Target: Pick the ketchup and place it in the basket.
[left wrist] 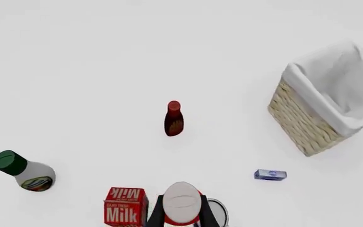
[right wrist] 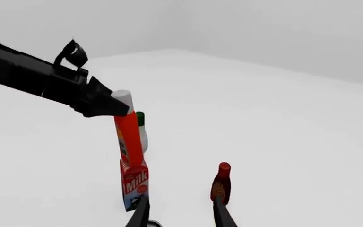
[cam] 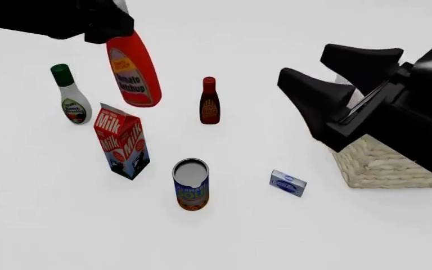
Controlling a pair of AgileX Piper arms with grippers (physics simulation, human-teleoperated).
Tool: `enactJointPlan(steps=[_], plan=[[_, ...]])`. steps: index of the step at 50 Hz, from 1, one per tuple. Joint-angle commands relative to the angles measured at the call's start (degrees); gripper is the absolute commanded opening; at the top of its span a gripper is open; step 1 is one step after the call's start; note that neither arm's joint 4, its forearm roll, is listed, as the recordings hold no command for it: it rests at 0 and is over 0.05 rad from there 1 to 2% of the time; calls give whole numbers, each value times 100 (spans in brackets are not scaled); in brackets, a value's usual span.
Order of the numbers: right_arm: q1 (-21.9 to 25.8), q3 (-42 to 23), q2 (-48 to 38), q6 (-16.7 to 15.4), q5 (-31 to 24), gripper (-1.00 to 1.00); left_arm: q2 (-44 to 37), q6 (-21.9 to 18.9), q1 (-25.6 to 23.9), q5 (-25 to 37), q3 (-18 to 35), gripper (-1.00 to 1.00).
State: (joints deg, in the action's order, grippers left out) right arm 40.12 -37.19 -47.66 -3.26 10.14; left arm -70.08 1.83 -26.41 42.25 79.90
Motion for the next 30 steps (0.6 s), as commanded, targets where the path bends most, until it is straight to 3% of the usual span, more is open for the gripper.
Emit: enactJointPlan(steps=[1, 30], plan=[[284, -302, -543, 64, 110, 100, 38, -84, -278, 86, -12, -100], [610, -899, -1618, 31, 511, 100, -44, 58, -762, 266, 67, -100]])
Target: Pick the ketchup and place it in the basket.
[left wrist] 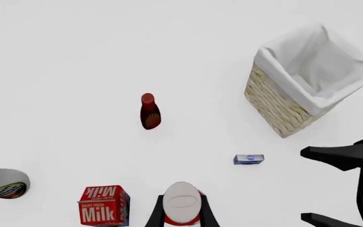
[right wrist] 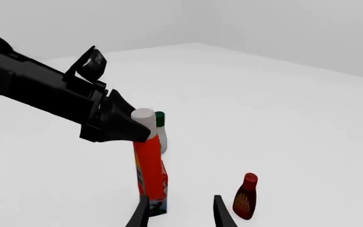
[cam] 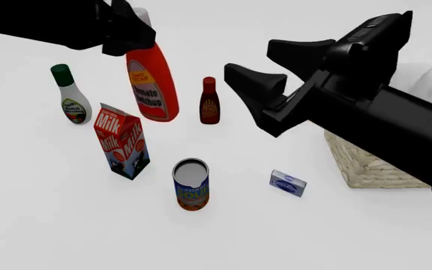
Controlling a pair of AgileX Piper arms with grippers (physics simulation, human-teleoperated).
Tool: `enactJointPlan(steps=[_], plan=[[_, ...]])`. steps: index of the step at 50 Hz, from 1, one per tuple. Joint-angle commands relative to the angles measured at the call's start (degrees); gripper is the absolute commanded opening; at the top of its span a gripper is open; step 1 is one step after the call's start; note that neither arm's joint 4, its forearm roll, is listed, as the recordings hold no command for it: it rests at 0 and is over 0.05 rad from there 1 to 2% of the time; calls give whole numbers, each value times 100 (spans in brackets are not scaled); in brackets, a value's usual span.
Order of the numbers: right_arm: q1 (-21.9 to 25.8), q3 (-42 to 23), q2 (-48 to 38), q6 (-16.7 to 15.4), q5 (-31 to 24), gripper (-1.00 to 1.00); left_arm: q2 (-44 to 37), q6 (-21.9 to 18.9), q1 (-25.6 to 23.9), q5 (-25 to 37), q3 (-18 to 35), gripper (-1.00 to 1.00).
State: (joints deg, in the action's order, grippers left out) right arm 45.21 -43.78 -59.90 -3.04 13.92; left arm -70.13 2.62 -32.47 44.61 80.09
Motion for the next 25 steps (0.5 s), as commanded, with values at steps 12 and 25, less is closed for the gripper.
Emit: enactJointPlan(steps=[12, 25], plan=[[306, -540, -780, 70, 139, 100, -118, 19, -228, -6, 66, -100], [448, -655, -1075, 206, 275, 100, -166, 13, -245, -25, 77, -100]])
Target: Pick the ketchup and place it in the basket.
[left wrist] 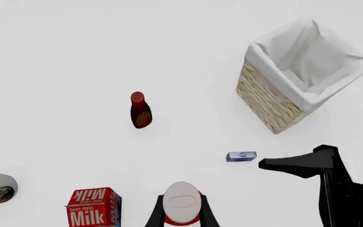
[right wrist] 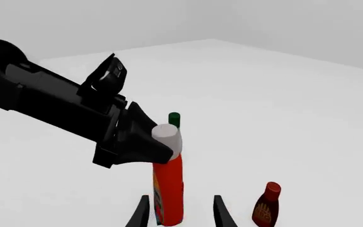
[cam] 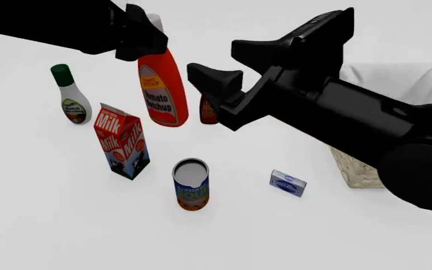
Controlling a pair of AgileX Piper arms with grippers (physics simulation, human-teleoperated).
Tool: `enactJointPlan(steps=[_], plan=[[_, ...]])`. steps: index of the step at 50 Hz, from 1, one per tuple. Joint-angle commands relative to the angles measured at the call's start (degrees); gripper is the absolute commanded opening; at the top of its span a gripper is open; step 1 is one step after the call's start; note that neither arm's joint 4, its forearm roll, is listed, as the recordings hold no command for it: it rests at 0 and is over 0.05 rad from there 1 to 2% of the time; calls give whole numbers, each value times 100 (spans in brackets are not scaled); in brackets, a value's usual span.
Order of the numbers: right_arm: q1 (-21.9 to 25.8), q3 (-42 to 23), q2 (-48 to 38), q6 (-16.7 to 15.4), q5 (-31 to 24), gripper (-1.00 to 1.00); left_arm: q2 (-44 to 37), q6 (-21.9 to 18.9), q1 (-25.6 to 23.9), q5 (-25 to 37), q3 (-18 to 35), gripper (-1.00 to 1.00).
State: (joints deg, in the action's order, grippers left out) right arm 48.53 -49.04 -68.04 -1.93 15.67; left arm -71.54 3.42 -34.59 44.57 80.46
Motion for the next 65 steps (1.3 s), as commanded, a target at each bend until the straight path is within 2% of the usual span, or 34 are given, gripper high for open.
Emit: enactJointPlan(steps=[1, 12, 17, 18, 19, 30, 65], plan=[[134, -136, -273, 184, 111, 100, -28, -46, -46, -15, 45, -100], [128, -161, -507, 146, 326, 100, -27, -21, -128, 64, 116, -100], [100, -144, -648, 59, 462, 100, -15, 66, -170, 131, 165, -100], [55, -176, -712, -44, 464, 100, -16, 92, -200, 154, 176, -100], [80, -173, -711, 22, 473, 100, -15, 82, -186, 171, 199, -100], [49, -225, -977, -51, 578, 100, 43, 139, -246, 362, 379, -100], [213, -443, -1706, 172, 937, 100, 26, 272, -327, 569, 597, -100]])
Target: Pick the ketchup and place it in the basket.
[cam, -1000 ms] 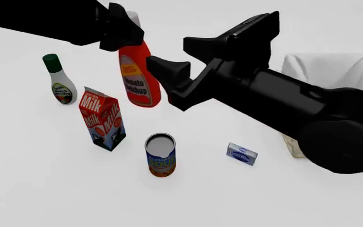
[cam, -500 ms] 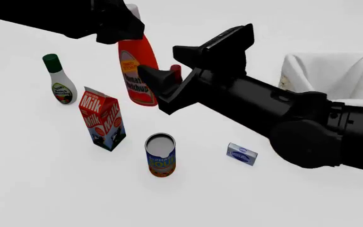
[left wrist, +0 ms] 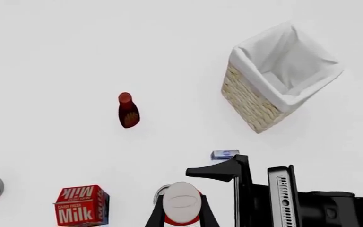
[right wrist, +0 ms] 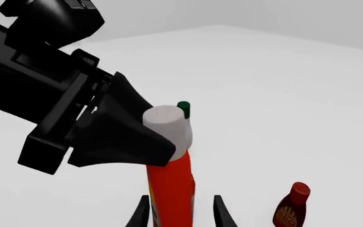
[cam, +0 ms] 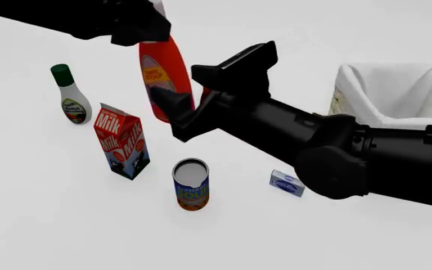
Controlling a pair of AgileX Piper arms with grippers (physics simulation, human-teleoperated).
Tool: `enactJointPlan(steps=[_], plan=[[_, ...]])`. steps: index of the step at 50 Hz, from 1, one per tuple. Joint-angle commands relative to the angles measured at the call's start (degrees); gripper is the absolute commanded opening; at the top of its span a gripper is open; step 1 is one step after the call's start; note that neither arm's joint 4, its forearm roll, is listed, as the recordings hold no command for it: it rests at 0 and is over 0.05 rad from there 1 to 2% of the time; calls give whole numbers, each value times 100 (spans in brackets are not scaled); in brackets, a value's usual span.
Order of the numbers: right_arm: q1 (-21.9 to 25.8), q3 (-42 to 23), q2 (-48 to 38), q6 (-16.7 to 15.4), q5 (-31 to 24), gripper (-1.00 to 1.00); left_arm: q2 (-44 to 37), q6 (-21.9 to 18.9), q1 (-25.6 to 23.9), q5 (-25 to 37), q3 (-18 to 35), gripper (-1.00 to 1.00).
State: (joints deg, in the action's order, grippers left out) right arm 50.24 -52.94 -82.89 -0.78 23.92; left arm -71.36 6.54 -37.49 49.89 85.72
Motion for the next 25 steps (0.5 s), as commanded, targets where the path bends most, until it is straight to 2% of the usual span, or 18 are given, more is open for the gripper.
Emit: enactJointPlan(steps=[1, 4, 5, 25], plan=[[27, -57, -245, 83, 133, 100, 7, -23, -45, 42, 77, -100], [6, -70, -327, 97, 180, 100, 12, -14, -59, 47, 80, -100], [11, -58, -346, 101, 207, -100, 16, -10, -79, 55, 86, -100], [-2, 157, -352, 180, 355, -100, 134, 239, -165, 103, 174, -100]])
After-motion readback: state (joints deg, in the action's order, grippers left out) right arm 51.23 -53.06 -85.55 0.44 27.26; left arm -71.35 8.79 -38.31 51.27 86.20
